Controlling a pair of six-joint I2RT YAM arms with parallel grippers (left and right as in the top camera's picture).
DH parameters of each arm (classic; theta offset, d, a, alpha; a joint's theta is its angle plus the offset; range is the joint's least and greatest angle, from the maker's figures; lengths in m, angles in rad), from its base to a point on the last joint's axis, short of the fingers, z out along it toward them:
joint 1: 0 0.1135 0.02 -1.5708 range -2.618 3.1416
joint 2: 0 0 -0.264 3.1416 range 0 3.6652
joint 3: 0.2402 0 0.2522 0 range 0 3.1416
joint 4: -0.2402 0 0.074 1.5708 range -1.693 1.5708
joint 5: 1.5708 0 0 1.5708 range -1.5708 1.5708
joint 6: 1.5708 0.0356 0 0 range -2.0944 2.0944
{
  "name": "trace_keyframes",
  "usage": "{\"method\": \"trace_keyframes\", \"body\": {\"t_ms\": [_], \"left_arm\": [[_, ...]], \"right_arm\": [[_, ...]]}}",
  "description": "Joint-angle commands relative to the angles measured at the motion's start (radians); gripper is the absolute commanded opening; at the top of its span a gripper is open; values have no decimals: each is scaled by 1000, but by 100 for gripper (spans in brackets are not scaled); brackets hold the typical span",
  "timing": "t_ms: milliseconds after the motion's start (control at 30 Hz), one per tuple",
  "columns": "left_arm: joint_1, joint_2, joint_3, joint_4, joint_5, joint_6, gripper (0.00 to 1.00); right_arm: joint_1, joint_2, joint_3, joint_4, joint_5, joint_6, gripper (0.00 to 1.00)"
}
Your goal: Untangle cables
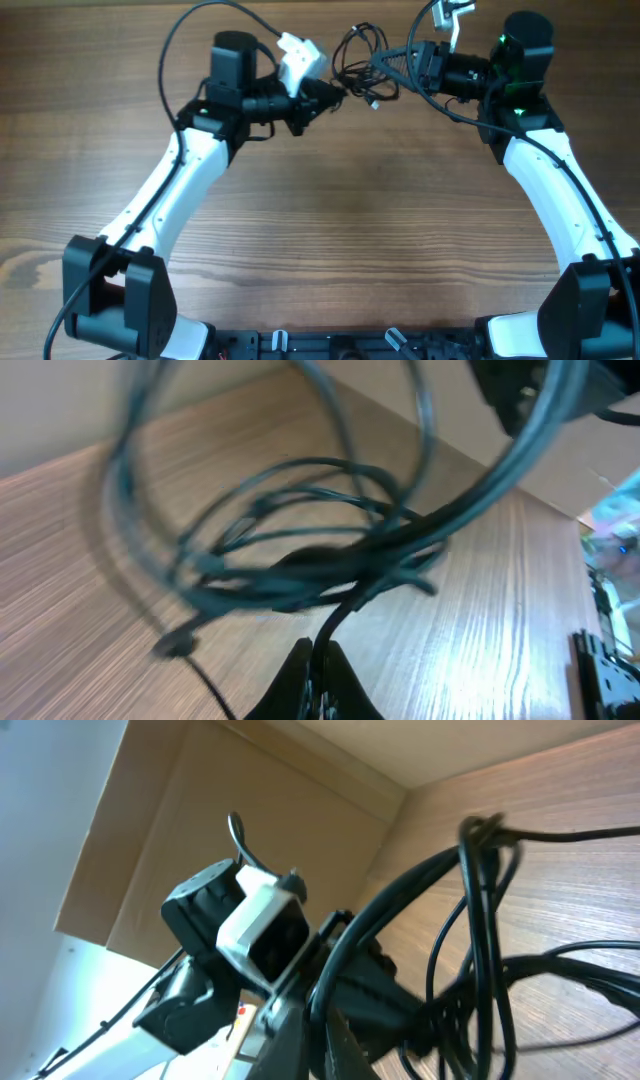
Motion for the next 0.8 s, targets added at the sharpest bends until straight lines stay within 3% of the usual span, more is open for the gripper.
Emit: {"method": "trace_keyframes", "body": {"t_ms": [0,433,767], "left_arm": [[49,9,20,-13,-20,-32,4],[140,-56,20,-70,-21,-31,4],[266,-92,20,-145,-22,-31,4]], "right_arm": [[5,-29,10,-48,30,-75,5],[5,-29,10,-459,351,-362,4],[5,-28,10,-760,894,-488,5]]}}
